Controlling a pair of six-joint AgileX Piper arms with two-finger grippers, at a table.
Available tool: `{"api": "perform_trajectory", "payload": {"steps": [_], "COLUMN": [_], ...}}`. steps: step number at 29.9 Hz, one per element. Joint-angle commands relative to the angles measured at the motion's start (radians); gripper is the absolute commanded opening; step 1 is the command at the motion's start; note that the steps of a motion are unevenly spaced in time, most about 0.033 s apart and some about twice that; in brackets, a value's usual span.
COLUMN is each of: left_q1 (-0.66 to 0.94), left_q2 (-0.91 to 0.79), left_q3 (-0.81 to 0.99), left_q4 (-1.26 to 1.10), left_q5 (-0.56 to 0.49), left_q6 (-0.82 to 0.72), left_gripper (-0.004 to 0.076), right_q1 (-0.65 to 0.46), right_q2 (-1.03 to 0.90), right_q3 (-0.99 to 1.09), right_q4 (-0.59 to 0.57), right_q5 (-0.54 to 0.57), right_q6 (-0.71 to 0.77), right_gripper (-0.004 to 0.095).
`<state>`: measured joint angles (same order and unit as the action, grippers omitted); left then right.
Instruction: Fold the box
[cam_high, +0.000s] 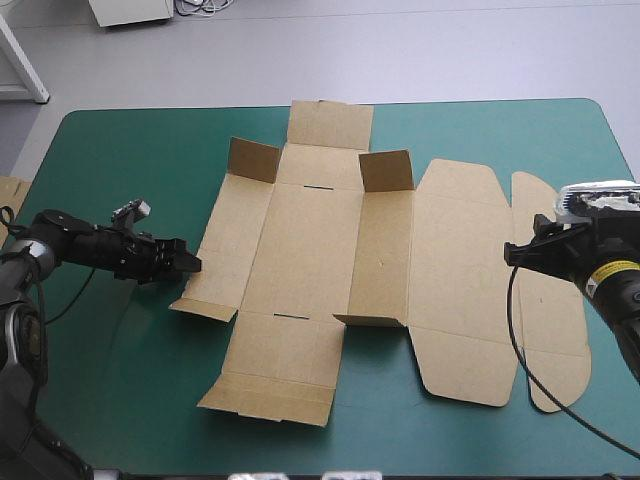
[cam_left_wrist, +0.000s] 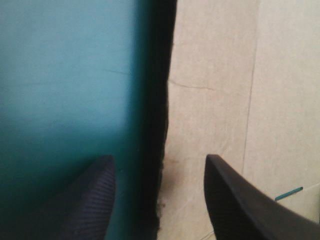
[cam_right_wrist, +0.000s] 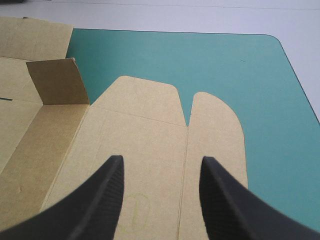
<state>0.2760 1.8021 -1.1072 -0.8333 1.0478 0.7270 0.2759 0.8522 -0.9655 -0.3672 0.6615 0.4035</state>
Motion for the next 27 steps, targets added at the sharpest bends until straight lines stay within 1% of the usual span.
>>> {"api": "perform_trajectory", "payload": {"steps": [1,9,14,18,19,20,21,25,27], "left_q1": [-0.033,-0.052,-0.057,-0.075,-0.081,-0.087,-0.093,-0.14,-0.162], "left_q2": [0.005,0.032,0.032,0.032,0.032,0.032,0.032,0.032,0.032], "left_q3": [-0.014,-0.014,-0.014,-0.014,-0.014,-0.014,-0.014,-0.014,-0.02], "left_q4": [-0.054,-0.092,-0.11,-0.117,-0.119,-0.128,-0.133,-0.133,-0.129], "left_q5": [0.015,0.096,0.21,0.195,0.182,0.178,0.166,0.124,0.122], "left_q6": [0.028,0.056,0.068,0.068,0.064,0.064,0.064,0.071,0.087], "left_gripper": [0.0402,0.0402,0.0402,0.0401,0.0387,0.0366,0.0329,0.0115,0.0022], "right_q1": [-0.004,-0.004,-0.004,-0.004,-0.004,-0.004,-0.004,-0.004,-0.004], "right_q2": [-0.003,-0.003,-0.003,-0.003,-0.003,-0.003,-0.003,-0.003,-0.003], "right_q3": [-0.038,-0.038,-0.038,-0.038,-0.038,-0.038,-0.038,-0.038,-0.038], "right_q4": [-0.019,-0.023,-0.025,-0.025,-0.025,-0.025,-0.025,-0.025,-0.025], "right_q5": [-0.062,-0.063,-0.067,-0.067,-0.067,-0.067,-0.065,-0.063,-0.063], "right_q6": [0.002,0.002,0.002,0.0,0.0,0.0,-0.002,-0.005,-0.005], "right_gripper": [0.0452,0.045,0.0446,0.0446,0.0446,0.0446,0.0446,0.0442,0.0441]}}
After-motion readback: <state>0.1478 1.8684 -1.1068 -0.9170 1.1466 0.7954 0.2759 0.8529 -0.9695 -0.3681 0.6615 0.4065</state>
